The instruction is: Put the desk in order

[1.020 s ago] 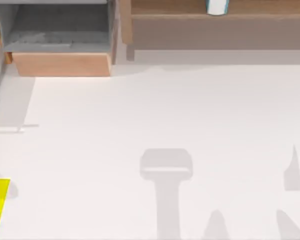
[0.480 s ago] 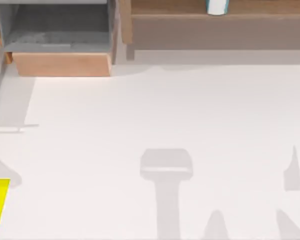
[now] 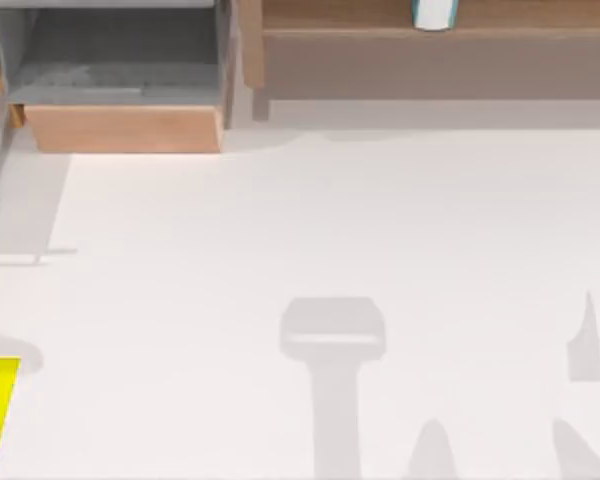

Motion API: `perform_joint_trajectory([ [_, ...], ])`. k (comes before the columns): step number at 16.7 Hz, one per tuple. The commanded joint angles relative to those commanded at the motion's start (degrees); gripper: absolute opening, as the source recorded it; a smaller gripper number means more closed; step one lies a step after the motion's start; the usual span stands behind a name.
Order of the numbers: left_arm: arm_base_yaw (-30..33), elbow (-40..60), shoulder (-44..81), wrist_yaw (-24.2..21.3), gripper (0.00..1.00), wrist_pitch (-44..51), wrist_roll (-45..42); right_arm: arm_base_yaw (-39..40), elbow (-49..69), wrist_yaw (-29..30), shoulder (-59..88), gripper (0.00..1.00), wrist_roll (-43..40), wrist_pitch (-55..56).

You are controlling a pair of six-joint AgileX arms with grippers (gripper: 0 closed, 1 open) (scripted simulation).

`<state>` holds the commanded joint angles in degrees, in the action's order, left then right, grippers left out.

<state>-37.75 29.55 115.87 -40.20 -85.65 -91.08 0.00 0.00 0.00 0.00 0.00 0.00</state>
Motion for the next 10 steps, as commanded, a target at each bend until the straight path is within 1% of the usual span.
perform_joint_trajectory([
  [4, 0.00, 0.00, 0.00, 0.00, 0.02, 0.00, 0.00, 0.00, 0.00, 0.00, 0.00, 1.00, 0.00, 0.00],
  [5, 0.00, 0.00, 0.00, 0.00, 0.00, 0.00, 0.00, 0.00, 0.00, 0.00, 0.00, 1.00, 0.00, 0.00],
  [10, 0.00, 0.00, 0.00, 0.00, 0.00, 0.00, 0.00, 0.00, 0.00, 0.00, 0.00, 1.00, 0.00, 0.00],
])
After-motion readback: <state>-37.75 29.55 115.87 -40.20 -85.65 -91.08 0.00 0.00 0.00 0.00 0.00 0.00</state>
